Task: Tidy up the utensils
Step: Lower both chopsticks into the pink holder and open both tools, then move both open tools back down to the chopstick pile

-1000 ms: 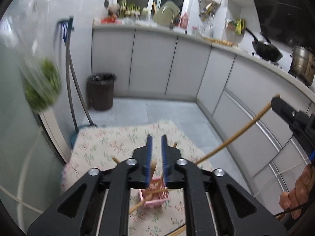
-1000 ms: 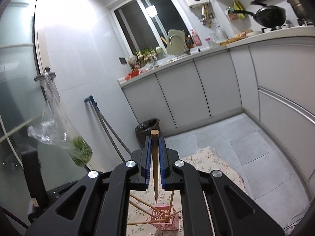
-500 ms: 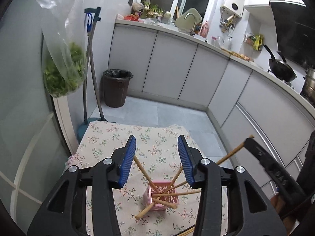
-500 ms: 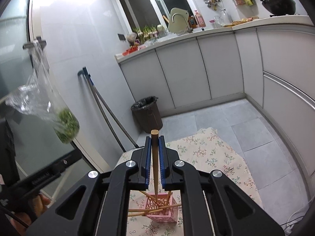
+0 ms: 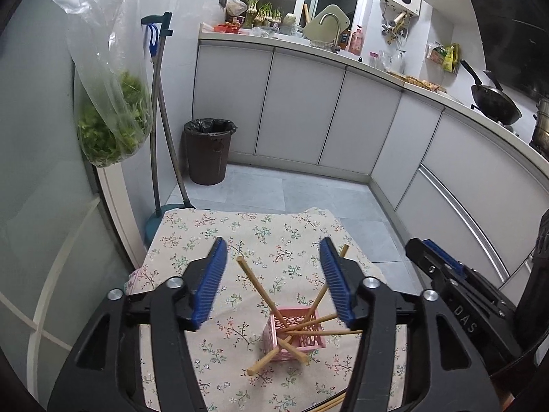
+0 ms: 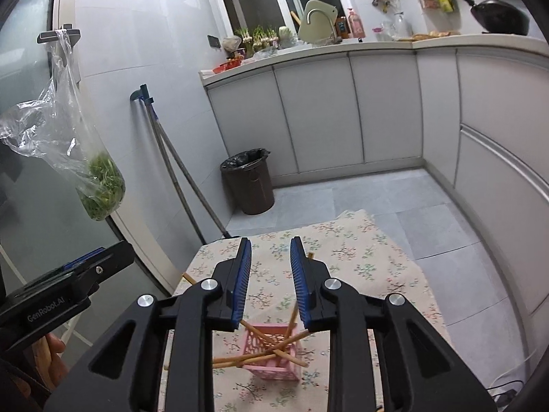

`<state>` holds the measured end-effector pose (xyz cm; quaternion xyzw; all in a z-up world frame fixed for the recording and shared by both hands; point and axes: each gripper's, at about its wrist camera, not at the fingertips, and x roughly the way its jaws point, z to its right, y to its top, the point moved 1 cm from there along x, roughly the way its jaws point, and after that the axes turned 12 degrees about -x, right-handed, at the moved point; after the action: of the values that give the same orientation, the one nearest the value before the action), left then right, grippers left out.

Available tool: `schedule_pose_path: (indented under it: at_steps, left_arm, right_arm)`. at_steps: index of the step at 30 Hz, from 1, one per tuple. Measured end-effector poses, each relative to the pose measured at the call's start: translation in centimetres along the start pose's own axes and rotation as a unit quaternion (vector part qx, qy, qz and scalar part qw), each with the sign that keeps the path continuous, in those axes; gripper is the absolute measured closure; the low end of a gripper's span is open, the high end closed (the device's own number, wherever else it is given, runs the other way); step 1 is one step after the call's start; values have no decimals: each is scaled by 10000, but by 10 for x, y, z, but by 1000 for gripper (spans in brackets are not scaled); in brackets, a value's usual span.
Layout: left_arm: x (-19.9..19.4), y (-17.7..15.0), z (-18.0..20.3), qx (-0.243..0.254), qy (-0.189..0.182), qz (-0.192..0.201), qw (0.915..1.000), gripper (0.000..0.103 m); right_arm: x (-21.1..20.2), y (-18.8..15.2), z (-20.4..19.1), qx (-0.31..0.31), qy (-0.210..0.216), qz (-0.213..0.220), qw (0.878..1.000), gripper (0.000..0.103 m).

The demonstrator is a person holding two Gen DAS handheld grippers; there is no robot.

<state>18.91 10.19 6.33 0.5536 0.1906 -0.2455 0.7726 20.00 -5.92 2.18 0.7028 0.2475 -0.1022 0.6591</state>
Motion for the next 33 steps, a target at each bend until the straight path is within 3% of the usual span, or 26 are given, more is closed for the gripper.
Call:
schedule_pose_path:
  at_steps: [3, 7, 11, 15, 19, 27, 29, 33]
  left_arm:
    - [-3, -6, 6, 169, 77, 46, 9998, 43]
    - [-9, -15, 17, 414, 199, 146, 9988, 40]
    - [-14, -22, 21, 522, 292, 212, 9980, 37]
    - [-13, -35, 20, 547, 395, 154, 9976, 24]
    - [-13, -52, 22, 640, 476, 63, 9968, 24]
    - [-29, -73, 26, 799, 547, 169, 9952, 20]
    - [-30, -81, 25, 830, 593, 140, 9947, 18]
    - [-29, -102, 25, 937, 611, -71, 9937, 10]
  right_arm:
    - [-7, -6, 3, -71, -141, -69, 9999, 75]
    - [-20, -13, 6, -125, -317, -19, 9994, 63]
    - [-30, -19, 10, -109, -353, -46, 9993, 60]
    - [-38, -28, 11, -127, -377, -130, 9991, 48]
    - [-50, -40, 10, -193, -589, -99, 9980, 34]
    - [-64, -63, 21, -41, -919, -295, 9953, 22]
    - [-68, -69, 25, 12, -976, -307, 9948, 14]
    - [-85, -84, 40, 236, -1031, -290, 9940, 9]
